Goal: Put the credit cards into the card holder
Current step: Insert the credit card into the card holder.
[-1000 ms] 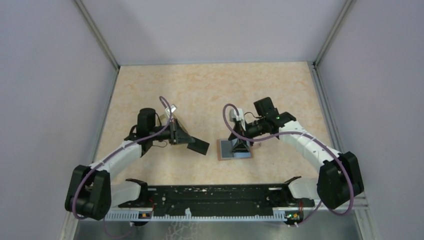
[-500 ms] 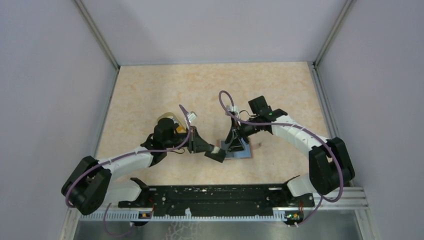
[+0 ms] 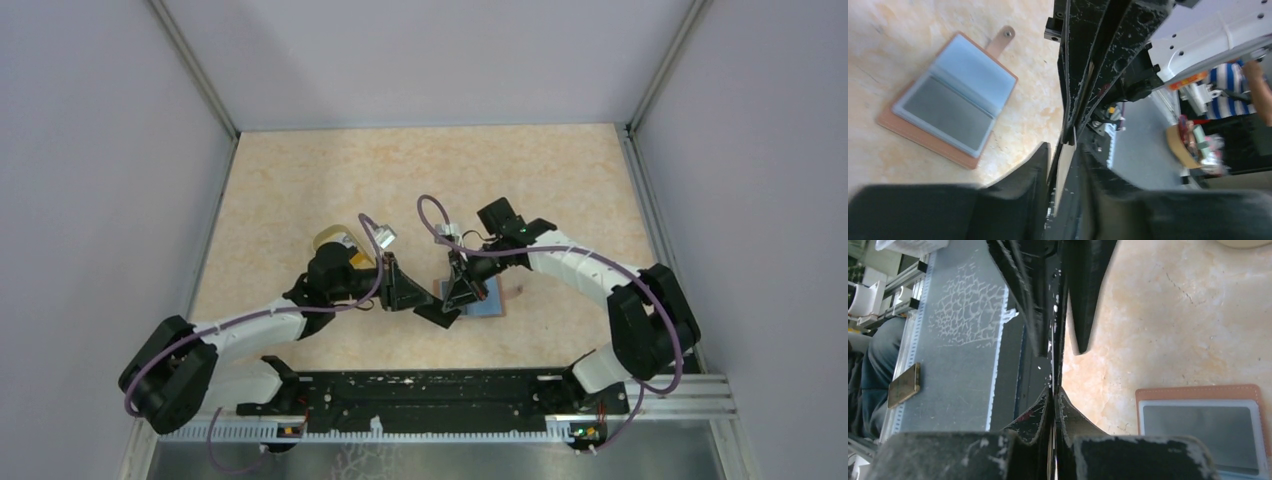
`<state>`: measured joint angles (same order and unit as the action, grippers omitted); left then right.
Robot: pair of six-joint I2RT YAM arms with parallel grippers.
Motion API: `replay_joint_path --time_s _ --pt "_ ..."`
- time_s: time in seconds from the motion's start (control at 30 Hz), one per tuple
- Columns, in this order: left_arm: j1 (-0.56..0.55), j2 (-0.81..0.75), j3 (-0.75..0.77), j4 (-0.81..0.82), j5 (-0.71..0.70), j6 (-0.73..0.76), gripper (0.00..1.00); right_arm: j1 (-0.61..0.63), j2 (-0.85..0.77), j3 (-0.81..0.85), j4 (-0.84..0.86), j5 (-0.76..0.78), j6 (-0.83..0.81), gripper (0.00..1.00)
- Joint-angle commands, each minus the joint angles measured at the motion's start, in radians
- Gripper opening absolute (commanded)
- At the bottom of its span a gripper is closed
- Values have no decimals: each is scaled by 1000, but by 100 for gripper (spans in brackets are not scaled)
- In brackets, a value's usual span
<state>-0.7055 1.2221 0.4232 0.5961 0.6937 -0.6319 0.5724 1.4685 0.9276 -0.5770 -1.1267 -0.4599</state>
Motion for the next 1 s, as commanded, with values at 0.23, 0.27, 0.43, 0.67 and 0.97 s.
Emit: replay_joint_path --time_s 0.23,0.27,0.43,0.67,0.97 --pt "-1 -407 -363 486 -278 -26 98 -129 -162 19 71 -239 69 0" --pt "-1 -428 -379 504 -287 -35 98 -151 -191 -16 172 -261 164 0" --pt "0 -403 -398 613 -270 -84 98 -219 -302 -213 850 -272 758 0" --pt "-80 -226 -462 950 -393 -96 86 -226 -277 -280 1148 -217 1049 0" --pt "-216 33 -362 1150 -489 -43 72 -224 -248 -327 1316 -200 1192 0"
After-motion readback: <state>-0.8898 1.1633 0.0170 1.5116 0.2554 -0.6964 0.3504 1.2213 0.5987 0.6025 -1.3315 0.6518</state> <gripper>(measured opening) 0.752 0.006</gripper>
